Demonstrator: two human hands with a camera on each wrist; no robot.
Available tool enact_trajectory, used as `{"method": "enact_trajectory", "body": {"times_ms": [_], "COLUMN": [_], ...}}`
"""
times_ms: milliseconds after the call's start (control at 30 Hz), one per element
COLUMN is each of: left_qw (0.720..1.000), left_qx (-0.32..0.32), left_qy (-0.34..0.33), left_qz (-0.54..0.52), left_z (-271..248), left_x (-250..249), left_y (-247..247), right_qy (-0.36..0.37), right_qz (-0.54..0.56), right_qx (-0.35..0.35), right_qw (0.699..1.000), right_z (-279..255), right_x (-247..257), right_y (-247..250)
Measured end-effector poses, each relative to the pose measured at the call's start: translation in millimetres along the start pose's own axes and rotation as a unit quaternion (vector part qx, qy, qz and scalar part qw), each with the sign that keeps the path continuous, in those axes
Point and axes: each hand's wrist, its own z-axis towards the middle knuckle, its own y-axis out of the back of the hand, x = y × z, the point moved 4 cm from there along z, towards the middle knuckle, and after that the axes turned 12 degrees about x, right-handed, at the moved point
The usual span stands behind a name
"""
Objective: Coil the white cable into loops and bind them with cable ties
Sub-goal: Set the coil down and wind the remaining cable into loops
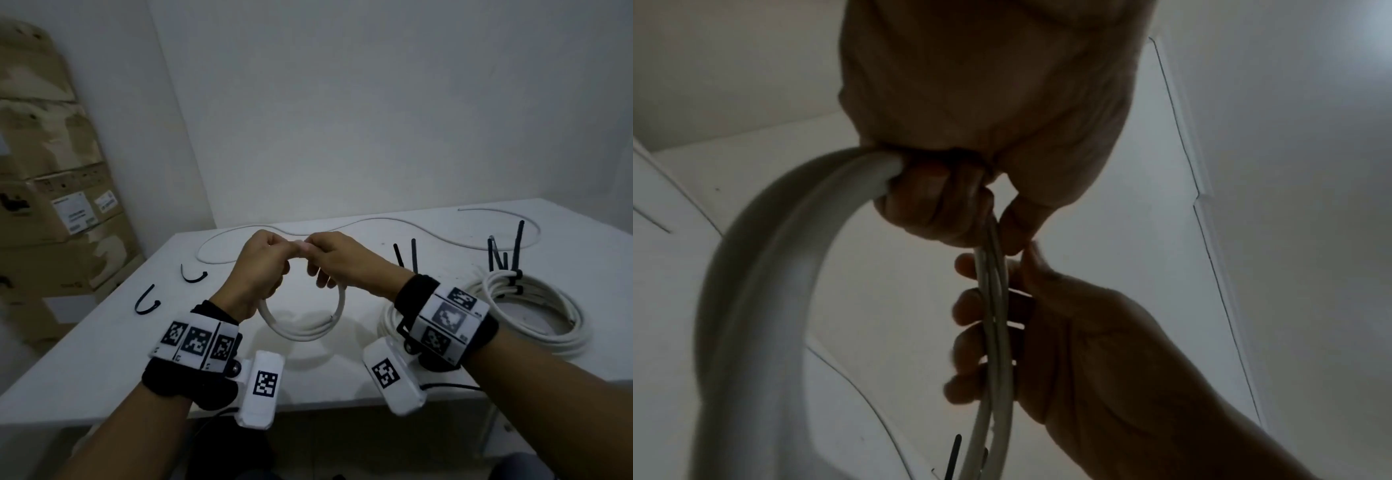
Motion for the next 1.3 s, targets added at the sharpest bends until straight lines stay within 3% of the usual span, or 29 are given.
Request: {"method": "enact_trajectory", "body": {"times_ms": [100,233,433,600,733,867,933,1033,1167,1300], "left_qw": [0.998,0.994,0.984,0.979,0.96,0.96,0.962,0.966,0.968,0.964], "left_qx": [0.045,0.047,0.066,0.03,0.004,-0.038,-0.05,-0.059,-0.078,-0.083], "left_qy": [0.007,0.004,-0.023,-0.018,0.004,0.018,0.018,0.028,0.049,0.061], "left_qz": [-0.041,-0.103,-0.164,-0.2,-0.28,-0.277,-0.269,-0.25,-0.232,-0.246], "left_z": [-7,-18,-37,-49,-52,-50,-50,-45,-30,-15], "left_x": [3,11,28,51,70,83,88,97,113,123], "left_y": [9,34,75,102,124,157,173,193,213,223], "right_qy": [0.016,0.048,0.083,0.095,0.105,0.071,0.049,-0.005,-0.085,-0.064], "right_qz": [0.044,0.063,0.107,0.142,0.202,0.239,0.186,-0.006,-0.181,-0.327], "right_qx": [-0.024,-0.064,-0.046,-0.03,0.02,0.13,0.165,0.159,0.216,0.221], "right_qw": [0.999,0.995,0.99,0.985,0.974,0.96,0.967,0.987,0.956,0.917], "right_z": [8,23,47,69,90,127,156,213,280,312], "right_x": [2,1,14,26,34,37,34,21,-3,-11], "right_y": [-9,-24,-47,-73,-96,-107,-104,-107,-129,-141]}}
